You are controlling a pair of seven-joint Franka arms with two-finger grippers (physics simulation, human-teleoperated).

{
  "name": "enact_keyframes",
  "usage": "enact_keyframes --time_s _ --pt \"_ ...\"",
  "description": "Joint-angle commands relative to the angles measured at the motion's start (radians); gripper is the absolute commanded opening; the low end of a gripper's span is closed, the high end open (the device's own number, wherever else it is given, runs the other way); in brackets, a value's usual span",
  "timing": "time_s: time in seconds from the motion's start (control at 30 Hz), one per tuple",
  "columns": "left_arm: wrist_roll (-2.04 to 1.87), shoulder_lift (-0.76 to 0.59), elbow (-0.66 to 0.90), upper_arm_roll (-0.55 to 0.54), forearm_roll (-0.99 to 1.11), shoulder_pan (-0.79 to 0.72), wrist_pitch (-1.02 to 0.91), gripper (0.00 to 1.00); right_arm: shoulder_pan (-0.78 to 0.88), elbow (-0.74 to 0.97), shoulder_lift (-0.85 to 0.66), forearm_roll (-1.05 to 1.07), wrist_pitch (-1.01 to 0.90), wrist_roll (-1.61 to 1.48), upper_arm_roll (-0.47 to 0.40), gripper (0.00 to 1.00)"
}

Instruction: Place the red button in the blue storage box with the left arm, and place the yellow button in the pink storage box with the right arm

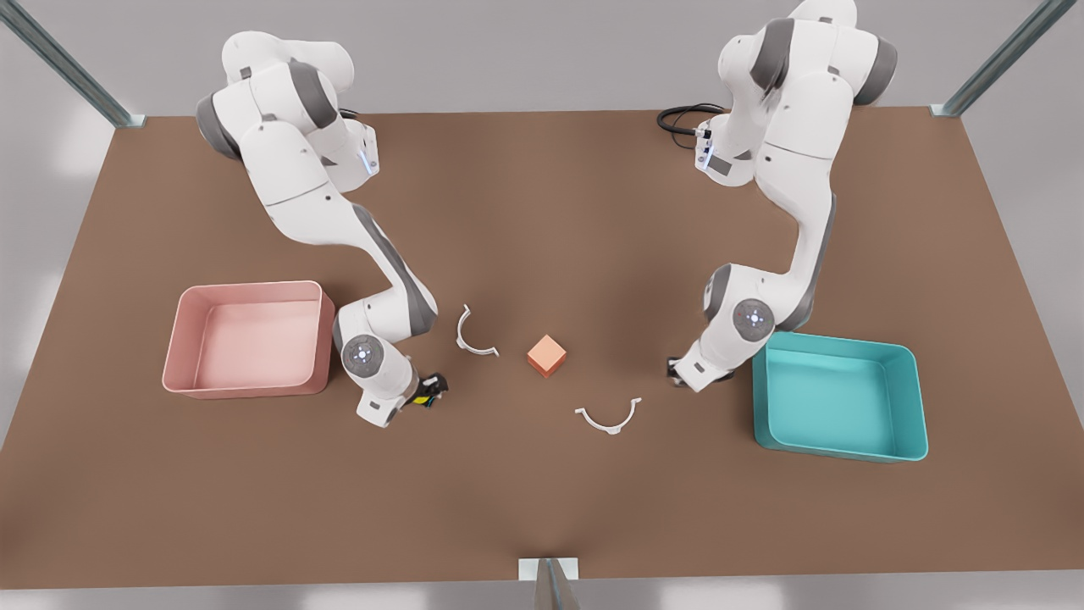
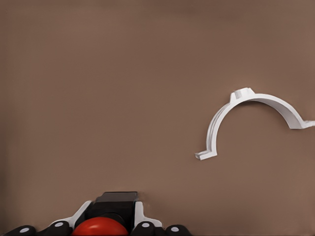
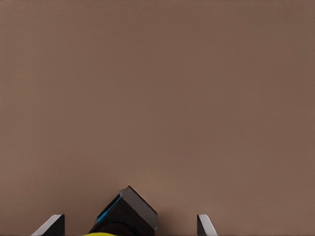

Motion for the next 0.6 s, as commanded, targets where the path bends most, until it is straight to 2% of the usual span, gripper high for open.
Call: enact_keyframes --time_s 0.0,0.07,0.2,0.23,0.27,0.3,0.33,0.43,0.53,0.57 --pt "0.119 -0.065 0.001 0.001 -0.002 0.048 -0.133 0.51 -0.003 0.001 0.001 0.003 0.056 -0.043 0.0 1.0" --pt "0.296 -0.139 0.001 -0.001 -0.002 0.16 -0.254 0.51 -0.003 0.003 0.001 0.003 0.06 -0.042 0.0 1.0" --pt "0.569 -0.153 0.021 -0.001 -0.004 0.31 -0.308 0.51 -0.015 -0.003 -0.001 0.003 0.017 -0.043 0.0 1.0" --pt "0.653 -0.148 0.022 -0.001 -0.004 0.352 -0.308 0.51 -0.017 0.001 0.001 0.002 0.023 -0.047 0.0 0.97" --pt "0.714 -0.136 0.025 -0.001 -0.004 0.388 -0.307 0.51 -0.017 0.003 0.001 0.002 0.023 -0.051 0.0 0.83" --pt "0.733 -0.113 0.054 0.001 -0.002 0.402 -0.308 0.52 -0.017 0.003 0.001 0.002 0.023 -0.053 0.0 0.78" --pt "0.745 -0.096 0.064 0.001 -0.002 0.416 -0.307 1.0 -0.017 0.003 0.001 0.002 0.023 -0.051 0.0 0.75" --pt "0.739 -0.087 0.094 0.001 -0.002 0.416 -0.316 1.0 -0.014 -0.003 0.001 0.003 0.019 -0.05 0.0 0.73" --pt "0.518 -0.093 0.291 -0.004 -0.001 0.378 -0.59 1.0 -0.011 -0.02 -0.001 0.003 0.007 -0.05 0.009 0.74" --pt "0.456 -0.117 0.318 -0.004 0.002 0.365 -0.603 1.0 -0.012 -0.02 -0.001 0.003 -0.007 -0.048 0.009 0.74"
